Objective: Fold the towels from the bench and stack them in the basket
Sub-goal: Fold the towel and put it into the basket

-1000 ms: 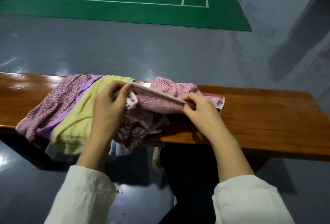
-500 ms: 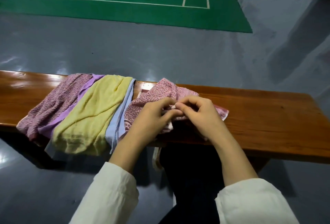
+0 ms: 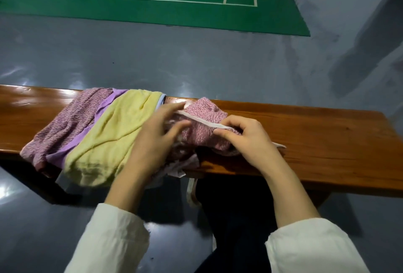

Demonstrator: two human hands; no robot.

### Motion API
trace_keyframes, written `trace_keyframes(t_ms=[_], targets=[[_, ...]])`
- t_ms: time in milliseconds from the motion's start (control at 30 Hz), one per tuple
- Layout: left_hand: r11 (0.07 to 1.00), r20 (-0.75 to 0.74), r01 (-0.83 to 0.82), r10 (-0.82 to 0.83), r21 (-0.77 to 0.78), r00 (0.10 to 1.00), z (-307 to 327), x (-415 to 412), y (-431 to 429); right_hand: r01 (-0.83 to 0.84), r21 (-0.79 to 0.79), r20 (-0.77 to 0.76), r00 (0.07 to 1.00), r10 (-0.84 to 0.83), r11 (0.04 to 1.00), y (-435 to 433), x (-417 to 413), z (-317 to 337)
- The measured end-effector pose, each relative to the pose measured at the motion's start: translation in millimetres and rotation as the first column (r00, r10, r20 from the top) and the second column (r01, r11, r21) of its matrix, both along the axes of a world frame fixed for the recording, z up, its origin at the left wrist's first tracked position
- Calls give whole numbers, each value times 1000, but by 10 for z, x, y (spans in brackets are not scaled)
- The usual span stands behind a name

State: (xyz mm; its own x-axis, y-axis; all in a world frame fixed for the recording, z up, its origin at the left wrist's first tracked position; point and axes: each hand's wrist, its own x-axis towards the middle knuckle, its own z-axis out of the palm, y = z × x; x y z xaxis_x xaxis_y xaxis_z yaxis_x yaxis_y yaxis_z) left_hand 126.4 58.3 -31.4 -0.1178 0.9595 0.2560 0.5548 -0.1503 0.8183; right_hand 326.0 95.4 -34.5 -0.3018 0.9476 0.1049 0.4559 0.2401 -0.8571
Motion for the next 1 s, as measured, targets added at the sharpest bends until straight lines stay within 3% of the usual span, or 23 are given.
trace_keyframes(t_ms=[100, 167, 333, 433, 533, 667, 767, 900, 1000], targets=[[964, -40, 250, -254, -89, 966, 13, 363, 35, -46, 12, 32, 998, 46, 999, -24, -17, -18], [962, -95, 242, -255, -129, 962, -19, 413, 69, -40, -4, 62, 997, 41, 999, -40, 4, -31], [995, -170, -98, 97, 2, 981, -93, 12, 104, 99, -36, 95, 991, -96, 994, 20, 82, -88], [951, -136, -308, 306, 7, 942, -111, -268, 106, 170, 1, 139, 976, -169, 985, 44, 94, -69], [911, -69, -411, 408, -31, 910, -132, -369, 105, 176, -11, 158, 972, -172, 984, 24, 75, -29], [881, 29, -468, 471, -64, 882, -118, -320, 132, 200, -124, -64, 976, -209, 972, -5, 124, 15], [894, 242, -438, 447, -92, 861, 26, -182, 94, 216, -183, -238, 937, -256, 959, -26, 121, 34], [992, 443, -127, 115, -2, 889, 309, 328, -2, 154, -214, -368, 902, -226, 965, -68, -65, 65], [999, 598, 21, 11, -46, 802, 334, 665, -40, 38, -365, -568, 782, -255, 930, -120, -184, 105]])
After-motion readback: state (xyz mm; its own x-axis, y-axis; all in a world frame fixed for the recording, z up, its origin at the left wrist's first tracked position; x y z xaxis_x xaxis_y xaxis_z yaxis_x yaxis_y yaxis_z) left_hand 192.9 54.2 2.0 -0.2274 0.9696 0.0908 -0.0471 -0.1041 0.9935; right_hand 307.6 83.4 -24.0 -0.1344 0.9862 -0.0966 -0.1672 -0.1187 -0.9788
